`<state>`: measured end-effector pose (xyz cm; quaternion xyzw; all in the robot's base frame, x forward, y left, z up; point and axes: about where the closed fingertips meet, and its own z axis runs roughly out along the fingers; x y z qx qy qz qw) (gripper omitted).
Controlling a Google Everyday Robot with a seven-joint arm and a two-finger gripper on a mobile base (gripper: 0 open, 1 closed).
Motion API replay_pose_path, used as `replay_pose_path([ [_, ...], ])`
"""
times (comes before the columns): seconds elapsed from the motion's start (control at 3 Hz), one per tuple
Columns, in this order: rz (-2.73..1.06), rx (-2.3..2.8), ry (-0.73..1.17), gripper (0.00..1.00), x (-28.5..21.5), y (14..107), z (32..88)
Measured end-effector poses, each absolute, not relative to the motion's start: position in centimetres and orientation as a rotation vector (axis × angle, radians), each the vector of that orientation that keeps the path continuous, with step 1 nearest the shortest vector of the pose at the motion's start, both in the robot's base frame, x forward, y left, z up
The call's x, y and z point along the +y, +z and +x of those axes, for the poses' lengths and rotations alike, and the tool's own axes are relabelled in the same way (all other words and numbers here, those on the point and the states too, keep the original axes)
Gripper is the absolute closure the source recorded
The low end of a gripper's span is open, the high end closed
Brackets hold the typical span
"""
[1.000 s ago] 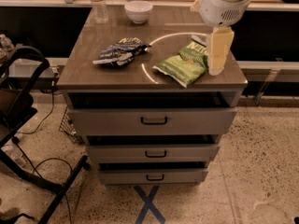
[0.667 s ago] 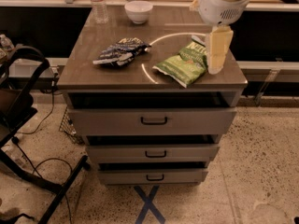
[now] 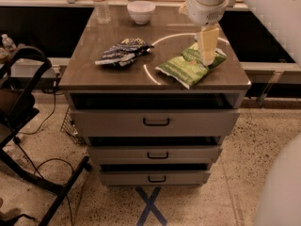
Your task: Move green jalapeno chip bag near white bowl
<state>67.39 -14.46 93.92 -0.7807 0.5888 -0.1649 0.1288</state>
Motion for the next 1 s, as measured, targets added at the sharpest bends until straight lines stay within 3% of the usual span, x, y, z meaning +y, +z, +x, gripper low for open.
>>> replay_pose_path([
  [0.33, -2.412, 1.674, -0.469, 0.0, -15.1, 89.5, 71.1],
  [0.67, -2.489, 1.672, -0.406, 0.0, -16.1, 86.4, 71.0],
  [1.0, -2.533, 1.679, -0.308, 0.26, -16.7, 82.8, 68.9],
])
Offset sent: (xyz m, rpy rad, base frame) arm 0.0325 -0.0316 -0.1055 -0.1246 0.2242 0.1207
